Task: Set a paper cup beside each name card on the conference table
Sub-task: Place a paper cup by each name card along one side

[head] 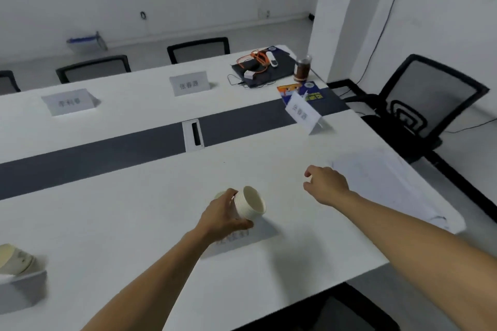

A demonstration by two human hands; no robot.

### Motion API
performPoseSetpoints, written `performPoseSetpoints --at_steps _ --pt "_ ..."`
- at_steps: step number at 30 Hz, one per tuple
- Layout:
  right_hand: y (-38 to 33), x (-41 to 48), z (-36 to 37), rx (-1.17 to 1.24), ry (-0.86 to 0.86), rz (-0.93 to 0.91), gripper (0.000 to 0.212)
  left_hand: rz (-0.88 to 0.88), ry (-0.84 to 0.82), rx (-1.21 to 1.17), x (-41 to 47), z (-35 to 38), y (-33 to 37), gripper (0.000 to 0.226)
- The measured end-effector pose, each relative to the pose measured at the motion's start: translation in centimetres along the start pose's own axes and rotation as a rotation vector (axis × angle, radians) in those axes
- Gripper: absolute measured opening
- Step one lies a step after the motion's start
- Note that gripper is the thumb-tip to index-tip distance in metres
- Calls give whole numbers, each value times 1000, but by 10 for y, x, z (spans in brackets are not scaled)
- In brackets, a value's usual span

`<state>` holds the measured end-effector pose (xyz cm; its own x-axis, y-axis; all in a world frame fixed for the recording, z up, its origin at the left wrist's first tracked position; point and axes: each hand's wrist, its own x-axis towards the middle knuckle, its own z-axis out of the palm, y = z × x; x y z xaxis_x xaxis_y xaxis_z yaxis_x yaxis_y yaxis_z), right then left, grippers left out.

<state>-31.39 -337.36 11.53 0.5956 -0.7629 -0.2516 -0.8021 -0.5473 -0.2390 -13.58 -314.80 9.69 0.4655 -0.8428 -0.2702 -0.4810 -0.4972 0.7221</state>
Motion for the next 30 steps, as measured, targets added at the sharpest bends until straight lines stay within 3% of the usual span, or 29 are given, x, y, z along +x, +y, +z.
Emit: performPoseSetpoints --at_steps 8,18,30 --pt "183 -53 -65 -130 115 33 36 147 -57 142 45 98 148 72" --pt "391 -117 -117 -144 206 132 27 226 -144 123 69 254 301 69" --pt "517 -12 -161 -137 181 130 28 219 -156 135 208 329 395 65"
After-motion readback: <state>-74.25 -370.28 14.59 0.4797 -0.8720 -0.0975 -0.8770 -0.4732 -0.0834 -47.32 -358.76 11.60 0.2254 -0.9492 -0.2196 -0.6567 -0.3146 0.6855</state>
